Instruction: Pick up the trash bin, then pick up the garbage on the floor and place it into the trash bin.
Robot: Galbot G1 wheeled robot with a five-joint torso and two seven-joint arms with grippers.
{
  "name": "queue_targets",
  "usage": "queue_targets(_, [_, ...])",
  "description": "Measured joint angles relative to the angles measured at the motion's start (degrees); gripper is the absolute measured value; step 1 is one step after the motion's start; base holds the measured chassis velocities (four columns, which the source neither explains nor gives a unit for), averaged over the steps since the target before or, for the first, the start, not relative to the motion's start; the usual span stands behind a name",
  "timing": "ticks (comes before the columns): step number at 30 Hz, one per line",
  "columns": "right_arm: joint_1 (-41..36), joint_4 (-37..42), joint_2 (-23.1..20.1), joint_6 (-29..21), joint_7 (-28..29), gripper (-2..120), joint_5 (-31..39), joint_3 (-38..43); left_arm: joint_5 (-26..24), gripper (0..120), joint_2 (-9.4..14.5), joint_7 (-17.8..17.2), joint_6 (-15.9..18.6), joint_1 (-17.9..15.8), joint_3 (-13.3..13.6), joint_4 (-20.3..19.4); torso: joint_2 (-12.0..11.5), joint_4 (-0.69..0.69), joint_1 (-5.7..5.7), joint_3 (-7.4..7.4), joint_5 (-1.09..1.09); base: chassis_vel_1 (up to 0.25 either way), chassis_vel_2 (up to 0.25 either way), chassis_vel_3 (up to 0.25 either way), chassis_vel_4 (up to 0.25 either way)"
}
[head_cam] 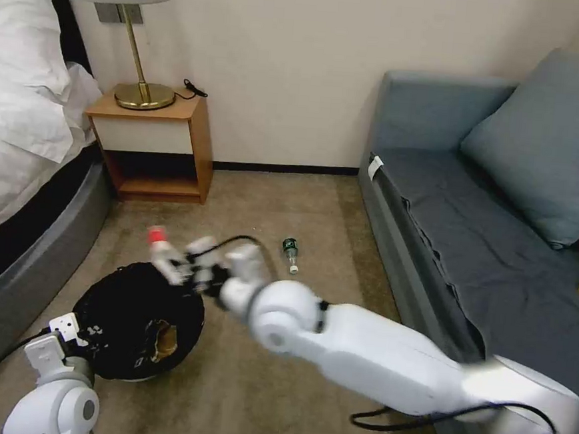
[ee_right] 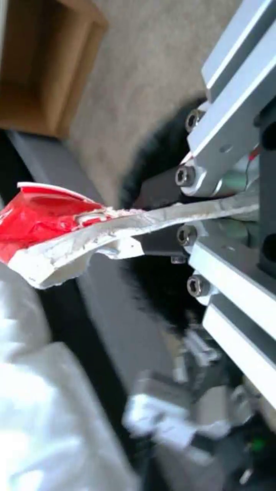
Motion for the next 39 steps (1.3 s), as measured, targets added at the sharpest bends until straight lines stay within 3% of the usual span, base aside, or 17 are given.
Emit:
queue_targets(7, [1.2, -7.9, 4.7, 0.9, 1.8, 0, -1.3, -7.6, 0.0, 2, -0.4, 0.0, 0.0, 0.3, 0.0, -0.6, 0.0, -0.02, 0.00, 0.00, 0.01, 0.000, 0.000, 0.000, 0.000])
queue_targets(10, [1.0, -9.2, 5.7, 1.0, 2.7, 7, -1.7, -8.6, 0.0, 2, -0.4, 0.0, 0.0, 0.3, 0.0, -0.6, 0.0, -0.01, 0.00, 0.00, 0.01, 0.000, 0.000, 0.000, 0.000])
queue_targets(12, [1.0, -9.9, 6.1, 1.1, 3.3, 19, -2.1, -9.0, 0.0, 2, -0.4, 0.0, 0.0, 0.3, -0.1, -0.6, 0.0, -0.02, 0.00, 0.00, 0.01, 0.000, 0.000, 0.000, 0.000])
queue_targets(13, [1.0, -9.9, 6.1, 1.1, 3.3, 19, -2.1, -9.0, 0.0, 2, -0.4, 0.0, 0.0, 0.3, -0.1, -0.6, 0.0, -0.02, 0.00, 0.00, 0.01, 0.000, 0.000, 0.000, 0.000])
queue_targets(14, [1.2, -9.3, 5.6, 1.1, 3.3, 32, -2.2, -9.1, 0.0, 2, -0.4, 0.0, 0.0, 0.2, -0.1, -0.7, 0.0, -0.02, 0.00, 0.00, 0.01, 0.000, 0.000, 0.000, 0.000])
queue_targets(16, [1.2, -8.2, 4.8, 1.1, 3.4, 42, -2.2, -8.9, 0.0, 2, -0.4, 0.0, 0.0, 0.2, 0.0, -0.7, 0.0, -0.02, 0.00, 0.00, 0.02, 0.000, 0.000, 0.000, 0.000])
queue_targets(20, [1.1, -7.4, 4.1, 1.0, 3.5, 51, -2.3, -8.5, 0.1, 2, -0.5, 0.0, 0.0, 0.2, 0.1, -0.8, 0.0, -0.02, 0.00, 0.00, 0.02, 0.000, 0.000, 0.000, 0.000])
queue_targets(22, [0.7, -5.6, 2.9, 1.1, 4.1, 62, -3.0, -6.7, 0.1, 2, -0.4, 0.0, 0.0, 0.2, 0.1, -1.0, 0.0, -0.01, 0.00, 0.00, 0.02, 0.000, 0.000, 0.000, 0.000])
queue_targets(26, [0.0, -0.6, -1.0, 1.1, 3.8, 74, -6.1, 1.1, -0.1, 2, -0.2, 0.0, 0.0, 0.1, -0.2, -1.0, 0.0, 0.00, 0.00, 0.00, 0.04, 0.000, 0.000, 0.000, 0.000])
queue_targets(29, [-1.4, 2.8, -5.5, 1.7, 3.0, 84, -9.1, 7.3, -0.4, 2, 0.1, 0.0, 0.0, 0.0, -0.3, -1.0, 0.0, -0.01, 0.00, 0.00, 0.04, 0.000, 0.000, 0.000, 0.000])
queue_targets(30, [-3.2, 4.9, -9.9, 2.6, 1.7, 92, -11.9, 12.1, -0.5, 2, 0.2, 0.1, 0.0, 0.0, -0.3, -1.0, 0.0, -0.01, 0.00, 0.00, 0.04, 0.000, 0.000, 0.000, 0.000])
queue_targets(31, [-3.2, 4.9, -9.9, 2.6, 1.7, 92, -11.9, 12.1, -0.5, 2, 0.2, 0.1, 0.0, 0.0, -0.3, -1.0, 0.0, -0.01, 0.00, 0.00, 0.04, 0.000, 0.000, 0.000, 0.000])
queue_targets(33, [-8.6, 8.4, -18.0, 5.5, -1.4, 99, -18.2, 20.7, -0.8, 2, 0.5, 0.1, 0.0, 0.1, -0.5, -1.2, 0.0, -0.06, 0.00, 0.00, 0.06, 0.000, 0.000, 0.000, 0.000])
queue_targets(35, [-14.7, 12.0, -23.1, 8.9, -2.6, 99, -22.8, 27.4, -1.0, 2, 0.7, 0.2, 0.0, 0.1, -0.6, -1.2, 0.0, -0.07, 0.00, 0.00, 0.05, 0.000, 0.000, 0.000, 0.000])
queue_targets(37, [-17.3, 13.4, -24.5, 9.7, -2.7, 100, -24.3, 30.1, -1.1, 2, 0.7, 0.2, 0.0, 0.1, -0.7, -1.2, 0.0, -0.05, 0.00, 0.00, 0.05, 0.000, 0.000, 0.000, 0.000])
queue_targets(39, [-26.0, 17.5, -26.8, 11.3, -1.8, 100, -28.8, 38.0, -1.2, 2, 0.7, 0.2, 0.0, 0.0, -0.7, -1.1, 0.0, -0.02, 0.00, 0.00, 0.05, 0.000, 0.000, 0.000, 0.000])
